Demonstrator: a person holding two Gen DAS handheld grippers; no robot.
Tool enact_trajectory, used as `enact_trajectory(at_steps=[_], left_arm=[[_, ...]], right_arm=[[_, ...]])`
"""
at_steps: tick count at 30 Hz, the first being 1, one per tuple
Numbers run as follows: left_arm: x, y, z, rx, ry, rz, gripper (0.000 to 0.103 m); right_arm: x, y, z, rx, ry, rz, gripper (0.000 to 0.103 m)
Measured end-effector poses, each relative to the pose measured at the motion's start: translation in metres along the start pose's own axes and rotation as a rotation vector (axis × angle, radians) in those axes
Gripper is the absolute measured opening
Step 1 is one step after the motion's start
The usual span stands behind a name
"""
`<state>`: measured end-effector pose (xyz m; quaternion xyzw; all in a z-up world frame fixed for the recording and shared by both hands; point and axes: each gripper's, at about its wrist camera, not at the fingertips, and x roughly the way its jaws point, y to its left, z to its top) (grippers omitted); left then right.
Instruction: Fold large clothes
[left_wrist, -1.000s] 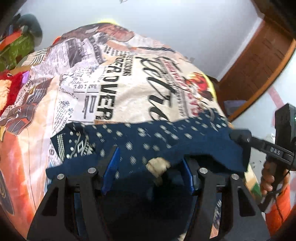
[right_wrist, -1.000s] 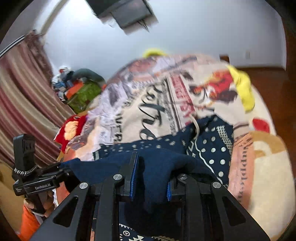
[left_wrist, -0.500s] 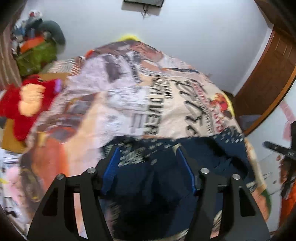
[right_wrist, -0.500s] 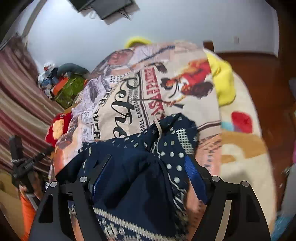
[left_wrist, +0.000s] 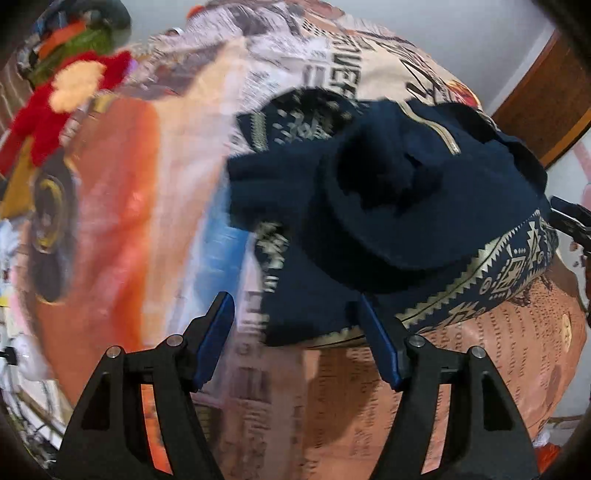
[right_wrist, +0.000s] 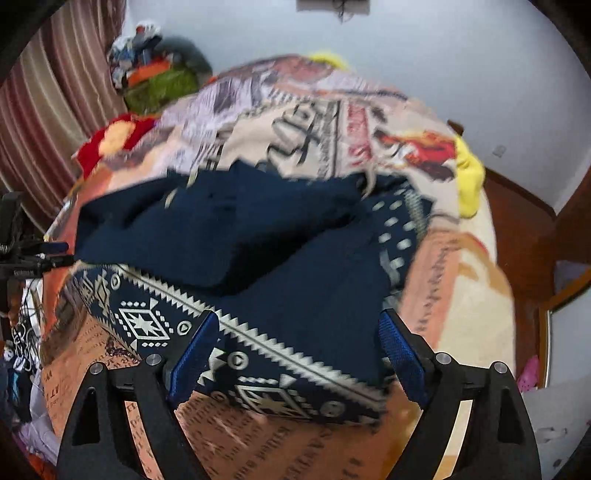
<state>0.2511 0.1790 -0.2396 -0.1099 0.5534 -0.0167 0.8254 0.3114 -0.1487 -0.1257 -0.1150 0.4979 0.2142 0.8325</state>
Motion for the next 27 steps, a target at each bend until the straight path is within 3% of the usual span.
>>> enact_trajectory(at_steps=[3,9,12,15,17,20,22,27], left_arm=[[0.007,-0.012,0.012,0.014,-0.018,-0.035,0.068],[0.016,-0.027,0.073,0.041,-0.096,0.018,0.068],[0.023,-0.019,0.113,0.001,-0.125,0.031,0.068],[0.028,0.002,0.149,-0.075,-0.166,0.123,0.068],[0.031,0.023,0.164,-0.159,-0.172,0.147,0.068],[0.031,0.05,0.164,-0.246,-0.171,0.111,0.068],[0.028,0.056,0.157,-0.247,-0.172,0.094,0.068],[0.032,0.049,0.133,-0.186,-0.119,0.003,0.069]], right_arm=[[0.017,0.01,0.007,0.01,0.022,0.004,0.087],[0.048,0.024,0.043,-0.002,0.018,-0.021,0.087],[0.063,0.018,0.071,-0.004,-0.014,-0.068,0.087],[0.079,-0.005,0.101,0.074,-0.031,-0.105,0.087],[0.078,-0.026,0.115,0.146,-0.055,-0.132,0.087],[0.059,-0.052,0.124,0.222,-0.112,-0.08,0.087],[0.043,-0.062,0.123,0.236,-0.143,-0.061,0.087],[0.026,-0.055,0.105,0.111,-0.141,-0.05,0.088]])
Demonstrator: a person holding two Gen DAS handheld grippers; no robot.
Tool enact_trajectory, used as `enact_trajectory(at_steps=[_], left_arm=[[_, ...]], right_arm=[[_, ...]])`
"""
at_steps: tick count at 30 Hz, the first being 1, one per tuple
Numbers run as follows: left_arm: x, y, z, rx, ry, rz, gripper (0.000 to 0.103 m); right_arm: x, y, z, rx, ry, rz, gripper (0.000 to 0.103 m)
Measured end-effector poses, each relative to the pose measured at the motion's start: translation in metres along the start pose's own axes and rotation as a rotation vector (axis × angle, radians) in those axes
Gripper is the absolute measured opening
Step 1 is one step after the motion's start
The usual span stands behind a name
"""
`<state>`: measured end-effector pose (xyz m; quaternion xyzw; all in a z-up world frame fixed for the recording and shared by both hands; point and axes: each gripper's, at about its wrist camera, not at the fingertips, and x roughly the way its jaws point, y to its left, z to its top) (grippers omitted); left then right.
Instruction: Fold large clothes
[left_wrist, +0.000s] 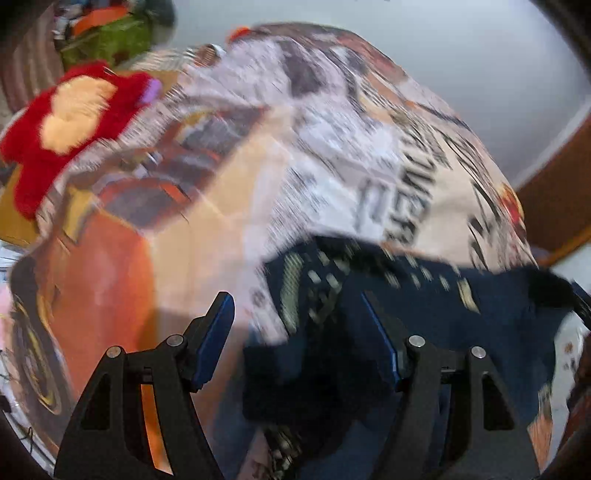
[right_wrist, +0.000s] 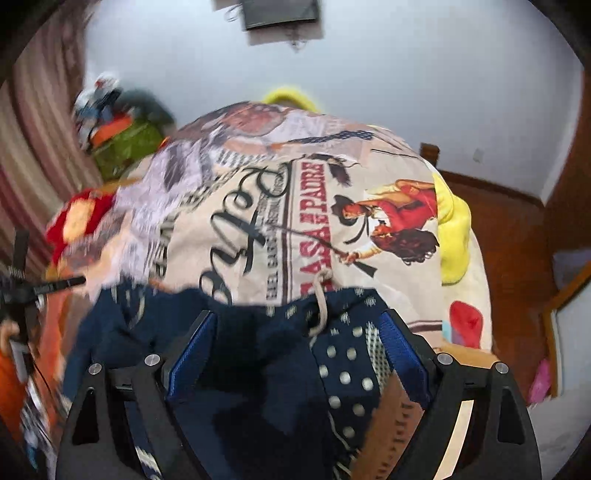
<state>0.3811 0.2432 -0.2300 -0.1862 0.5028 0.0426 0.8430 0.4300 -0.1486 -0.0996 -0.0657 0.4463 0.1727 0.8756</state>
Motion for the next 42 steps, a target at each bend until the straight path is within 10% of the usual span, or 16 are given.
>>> enact_trajectory(at_steps=[7,15,21,30,35,42], left_arm=[[0.024,-0.032,-0.027,0.11,0.077,-0.036,0.069],[0.052,-0.026,-0.016,-0.028,0.098,-0.136,0.067],[0.052,-0.039,-0.018,0.025,0.094,-0.147,0.018],[0.012,-0.052,-0.01,0.129,-0.067,-0.047,0.007],[-0.027,-0.057,0.004,0.151,-0.218,-0.015,0.007],[-0.026,-0.038,0.021,0.099,-0.277,0.121,0.006]], right_arm=[[0.009,0.016,-0.025,-0.068,0.008,0.03,0.088],[-0.031,0.002,-0.028,0.013,-0.066,0.127,0.093],[-0.013,0.009,-0.032,-0.065,-0.012,0.096,0.095],[0.059,0.045,-0.016,-0.125,0.055,0.086,0.093],[0.081,0.048,0.003,-0.053,0.043,0.079,0.044],[0.088,0.015,-0.003,0.057,0.054,0.057,0.027]])
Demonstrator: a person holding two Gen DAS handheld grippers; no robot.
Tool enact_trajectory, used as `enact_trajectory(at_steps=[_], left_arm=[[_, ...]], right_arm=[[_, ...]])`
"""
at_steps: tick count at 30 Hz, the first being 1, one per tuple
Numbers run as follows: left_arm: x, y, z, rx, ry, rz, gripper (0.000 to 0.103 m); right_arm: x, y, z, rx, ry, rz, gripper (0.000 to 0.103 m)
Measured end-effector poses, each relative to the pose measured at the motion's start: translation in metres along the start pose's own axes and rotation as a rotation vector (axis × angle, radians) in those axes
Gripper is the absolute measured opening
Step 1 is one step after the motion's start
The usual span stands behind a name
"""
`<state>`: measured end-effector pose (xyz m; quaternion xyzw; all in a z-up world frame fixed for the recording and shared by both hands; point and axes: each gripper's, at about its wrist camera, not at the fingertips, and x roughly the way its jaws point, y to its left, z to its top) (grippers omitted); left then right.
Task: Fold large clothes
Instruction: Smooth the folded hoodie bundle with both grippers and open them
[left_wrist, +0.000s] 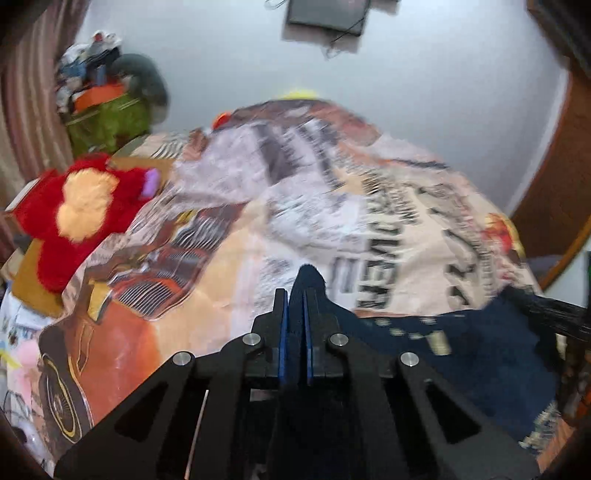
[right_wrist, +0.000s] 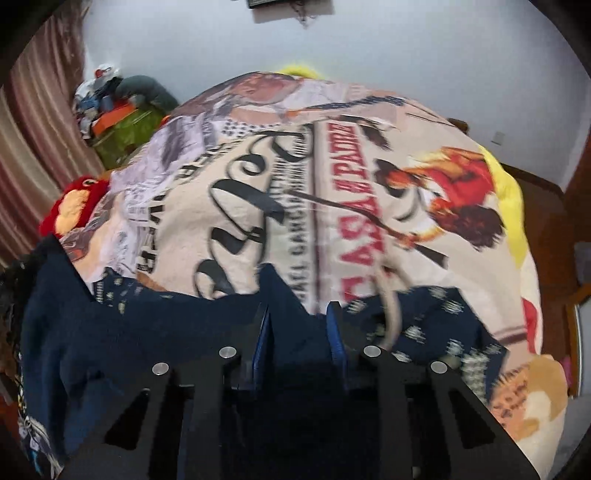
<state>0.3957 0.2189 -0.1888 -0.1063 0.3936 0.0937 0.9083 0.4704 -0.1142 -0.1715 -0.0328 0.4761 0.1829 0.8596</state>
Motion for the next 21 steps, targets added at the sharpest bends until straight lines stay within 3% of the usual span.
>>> enact_trajectory(at_steps=[3,5,7,10,12,14,15,18,21], left_arm=[[0.039,0.003,-0.016,0.029,0.125,0.077,0.007],[0.054,0.0,-0.031,0.058,0.196,0.076,0.007],[0.059,-0.007,-0.043,0.113,0.222,0.086,0.007],[0.048,-0.014,-0.046,0.184,0.218,0.101,0.015],[0.033,-0.014,-0.04,0.176,0.199,0.066,0.022],[0.015,-0.015,-0.033,0.15,0.175,0.018,0.037],[0.004,-0.017,-0.029,0.131,0.152,-0.011,0.041],[-0.019,-0.028,-0.025,0.089,0.111,-0.098,0.053],[-0.026,-0.049,-0.036,0.078,0.159,-0.212,0.058]], right_arm=[[-0.01,-0.007,-0.005,0.0,-0.006,-0.003,0.027],[-0.021,-0.01,-0.007,0.01,-0.023,0.003,0.028],[-0.033,-0.013,-0.007,0.019,-0.04,0.017,0.028],[-0.052,-0.013,-0.008,-0.019,-0.076,-0.035,0.028],[-0.063,-0.012,-0.008,-0.043,-0.089,-0.079,0.038],[-0.075,-0.011,-0.01,-0.043,-0.09,-0.074,0.071],[-0.08,-0.01,-0.011,-0.034,-0.094,-0.055,0.077],[-0.099,-0.001,-0.018,-0.008,-0.134,0.033,0.083],[-0.099,0.015,-0.024,0.014,-0.086,0.076,0.083]])
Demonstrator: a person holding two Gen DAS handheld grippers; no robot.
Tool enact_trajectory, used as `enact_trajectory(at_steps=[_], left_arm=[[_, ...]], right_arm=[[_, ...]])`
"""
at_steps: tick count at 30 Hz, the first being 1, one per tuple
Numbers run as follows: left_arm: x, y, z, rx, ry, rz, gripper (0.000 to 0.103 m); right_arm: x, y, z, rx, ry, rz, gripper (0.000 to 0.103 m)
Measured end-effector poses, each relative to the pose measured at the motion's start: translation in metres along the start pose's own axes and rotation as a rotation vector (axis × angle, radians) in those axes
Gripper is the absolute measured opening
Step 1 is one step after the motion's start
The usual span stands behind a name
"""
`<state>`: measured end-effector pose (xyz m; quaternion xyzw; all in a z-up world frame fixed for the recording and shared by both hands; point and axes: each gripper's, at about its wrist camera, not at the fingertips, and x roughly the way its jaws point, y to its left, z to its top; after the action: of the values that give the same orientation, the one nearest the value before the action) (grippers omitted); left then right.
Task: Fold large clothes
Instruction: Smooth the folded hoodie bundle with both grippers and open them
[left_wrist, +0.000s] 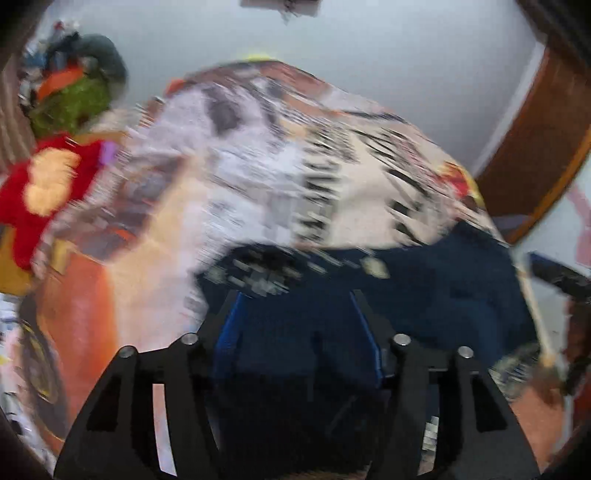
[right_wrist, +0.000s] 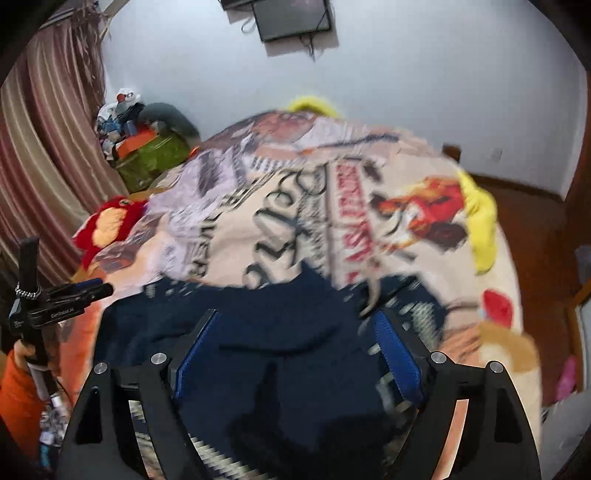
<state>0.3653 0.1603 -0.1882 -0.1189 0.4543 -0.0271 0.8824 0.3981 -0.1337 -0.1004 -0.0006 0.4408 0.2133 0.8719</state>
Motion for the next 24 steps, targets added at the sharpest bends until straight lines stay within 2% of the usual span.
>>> enact_trajectory(at_steps=[2,4,6,8,11,14,18,21,24], left_arm=[[0.009,-0.019,-0.016,0.018,0.073,-0.075,0.059],[0.021,-0.035,-0.035,0.05,0.136,-0.103,0.059],[0.03,-0.047,-0.055,0.087,0.167,-0.069,0.059],[0.031,-0.049,-0.072,0.097,0.15,-0.035,0.063],[0.017,-0.04,-0.083,0.079,0.113,0.003,0.072],[0.001,-0.029,-0.091,0.082,0.101,0.035,0.072],[-0.025,-0.002,-0.102,0.052,0.098,0.094,0.072],[-0.043,0.024,-0.111,-0.05,0.084,0.113,0.072],[-0.056,0.05,-0.123,-0.2,0.074,0.095,0.072]], right_arm=[[0.009,0.011,-0.009,0.028,0.065,0.033,0.084],[0.024,0.022,-0.023,0.016,0.153,0.046,0.084],[0.038,0.03,-0.04,-0.014,0.235,0.026,0.084],[0.048,0.038,-0.06,-0.073,0.302,-0.022,0.084],[0.04,0.043,-0.076,-0.166,0.315,-0.051,0.089],[0.028,0.038,-0.081,-0.176,0.325,-0.059,0.093],[0.015,0.031,-0.09,-0.171,0.338,-0.079,0.093],[0.004,0.029,-0.088,-0.169,0.338,-0.098,0.093],[-0.008,0.036,-0.081,-0.166,0.309,-0.1,0.093]])
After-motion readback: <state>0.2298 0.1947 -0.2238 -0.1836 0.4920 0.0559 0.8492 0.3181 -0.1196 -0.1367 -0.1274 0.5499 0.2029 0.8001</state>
